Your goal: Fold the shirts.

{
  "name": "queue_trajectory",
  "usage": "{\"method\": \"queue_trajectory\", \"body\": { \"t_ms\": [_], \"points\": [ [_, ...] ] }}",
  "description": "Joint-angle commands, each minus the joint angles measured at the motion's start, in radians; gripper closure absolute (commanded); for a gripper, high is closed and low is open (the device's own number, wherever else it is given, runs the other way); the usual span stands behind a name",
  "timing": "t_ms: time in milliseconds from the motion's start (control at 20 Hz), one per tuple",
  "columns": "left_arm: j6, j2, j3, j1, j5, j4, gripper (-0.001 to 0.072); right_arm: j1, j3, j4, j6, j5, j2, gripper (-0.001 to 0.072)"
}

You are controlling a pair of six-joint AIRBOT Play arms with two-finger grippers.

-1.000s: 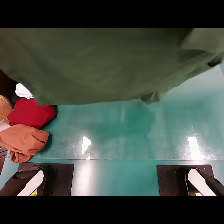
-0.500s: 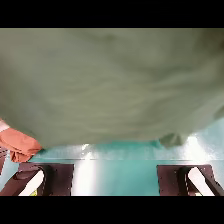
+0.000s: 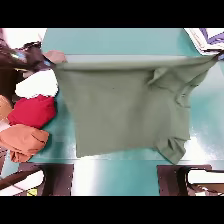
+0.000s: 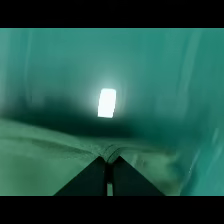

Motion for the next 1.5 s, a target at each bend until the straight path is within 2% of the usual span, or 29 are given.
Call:
{"method": "queue_trajectory", "body": {
  "t_ms": [0, 100, 200, 350, 400, 500, 650, 750, 1000, 1100, 1150, 1200, 1250, 1300, 1450],
  "points": [
    [0.054, -0.201, -0.040, -0.003, 0.259, -0.073, 0.0684, 0.070, 0.000, -0.040, 0.032, -0.063, -0.211, 0.0695],
    [0.103, -0.290, 0.016, -0.003, 0.386, -0.186, 0.0684, 0.076, 0.000, -0.037, 0.047, -0.219, -0.265, 0.0695],
    [0.175, -0.353, 0.095, -0.003, 0.388, -0.227, 0.0684, 0.076, 0.000, -0.032, 0.047, -0.341, -0.280, 0.0695],
    [0.224, -0.385, 0.160, -0.003, 0.394, -0.225, 0.0684, 0.076, 0.000, -0.032, 0.045, -0.471, -0.268, 0.0695],
    [0.233, -0.384, 0.161, -0.003, 0.384, -0.225, 0.0684, 0.076, 0.000, -0.034, 0.039, -0.477, -0.264, 0.0695],
    [0.233, -0.384, 0.161, -0.003, 0.278, -0.190, 0.0685, 0.076, 0.000, -0.038, -0.001, -0.435, -0.262, 0.0695],
    [0.205, -0.384, 0.132, -0.039, 0.096, 0.051, 0.0686, 0.078, -0.076, -0.138, -0.001, -0.352, -0.237, 0.0695],
    [0.178, -0.384, 0.074, -0.077, 0.074, 0.156, 0.0686, 0.077, -0.189, -0.173, -0.001, -0.361, -0.200, 0.0695],
    [0.178, -0.384, -0.038, -0.142, 0.104, 0.156, 0.0684, 0.077, -0.440, -0.170, -0.005, -0.432, -0.122, 0.0695],
    [0.114, -0.383, -0.038, -0.139, 0.096, 0.158, 0.0682, 0.077, -0.493, -0.170, -0.005, -0.443, -0.100, 0.0693],
    [0.074, -0.383, -0.038, -0.133, 0.092, 0.169, 0.0544, 0.077, -0.511, -0.170, -0.005, -0.442, -0.088, 0.0689],
    [0.050, -0.383, -0.038, -0.130, 0.078, 0.172, 0.0209, 0.077, -0.520, -0.169, -0.005, -0.435, -0.078, 0.0588],
    [0.035, -0.382, -0.038, -0.126, 0.056, 0.173, 0.0165, 0.077, -0.521, -0.169, -0.004, -0.419, -0.069, 0.0349],
    [0.035, -0.373, -0.038, -0.118, 0.021, 0.182, 0.0216, 0.073, -0.516, -0.171, -0.005, -0.391, -0.055, 0.0326],
    [0.029, -0.292, -0.051, -0.074, -0.075, 0.258, 0.0217, 0.029, -0.537, -0.171, -0.023, -0.332, 0.039, 0.0326]
  ]
}}
